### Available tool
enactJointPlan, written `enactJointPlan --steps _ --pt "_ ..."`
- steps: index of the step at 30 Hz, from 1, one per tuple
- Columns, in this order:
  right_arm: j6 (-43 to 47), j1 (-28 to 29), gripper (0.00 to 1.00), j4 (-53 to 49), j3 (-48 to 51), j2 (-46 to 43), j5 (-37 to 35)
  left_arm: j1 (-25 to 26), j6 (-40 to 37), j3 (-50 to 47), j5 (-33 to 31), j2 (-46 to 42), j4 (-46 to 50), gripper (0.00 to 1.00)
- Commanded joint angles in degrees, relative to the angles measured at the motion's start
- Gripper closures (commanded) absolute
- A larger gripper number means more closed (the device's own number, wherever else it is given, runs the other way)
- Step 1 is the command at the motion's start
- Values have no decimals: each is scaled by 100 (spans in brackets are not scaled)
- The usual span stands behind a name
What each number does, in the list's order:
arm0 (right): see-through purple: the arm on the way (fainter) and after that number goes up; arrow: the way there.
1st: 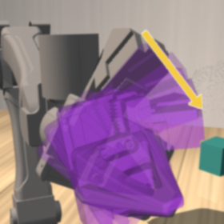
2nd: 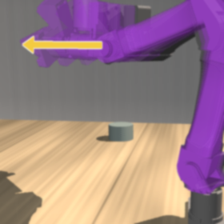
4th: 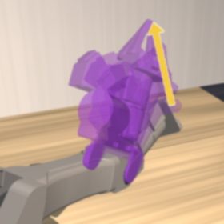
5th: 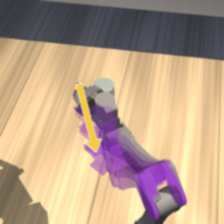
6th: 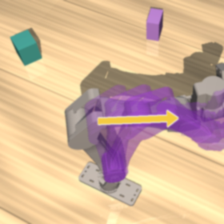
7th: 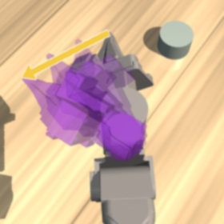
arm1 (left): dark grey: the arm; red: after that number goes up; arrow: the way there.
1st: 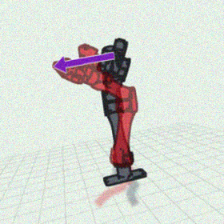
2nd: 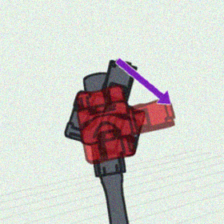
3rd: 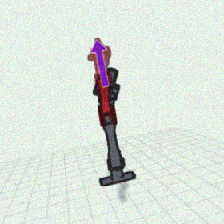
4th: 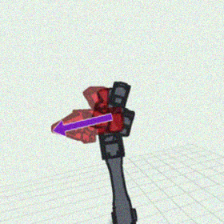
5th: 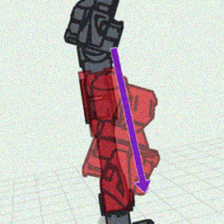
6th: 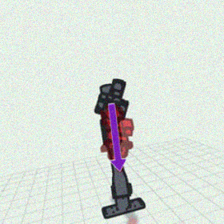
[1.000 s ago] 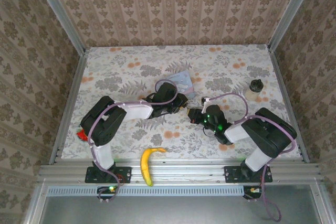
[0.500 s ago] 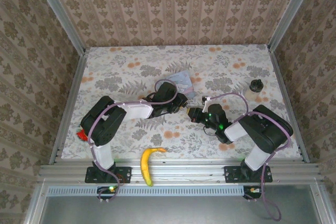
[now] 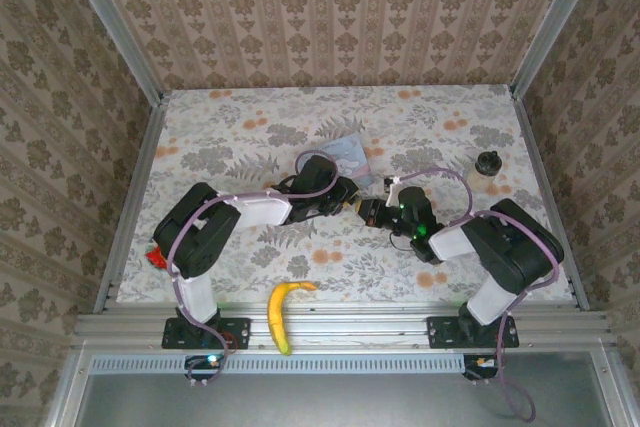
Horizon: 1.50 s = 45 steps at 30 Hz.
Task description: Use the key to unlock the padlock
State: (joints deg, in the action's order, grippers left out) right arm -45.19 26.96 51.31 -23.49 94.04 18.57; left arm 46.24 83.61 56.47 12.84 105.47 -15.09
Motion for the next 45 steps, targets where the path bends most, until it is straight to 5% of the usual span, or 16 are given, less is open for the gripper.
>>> enactJointPlan --steps 1,24,33,43,45 --pt "17 -97 100 -6 -393 -156 224 230 639 -82 1193 191 779 100" --pt "989 -271 100 -1307 -1609 -141 27 389 749 66 1537 512 487 100" --pt "-801 -548 100 -1127 -1616 174 707 359 689 49 1534 502 400 100" --pt "-4419 -696 100 2402 -1282 1749 1277 364 650 75 1546 503 350 100" --pt "-4591 -662 100 2382 -1383 1867 1292 377 640 72 1530 492 358 100"
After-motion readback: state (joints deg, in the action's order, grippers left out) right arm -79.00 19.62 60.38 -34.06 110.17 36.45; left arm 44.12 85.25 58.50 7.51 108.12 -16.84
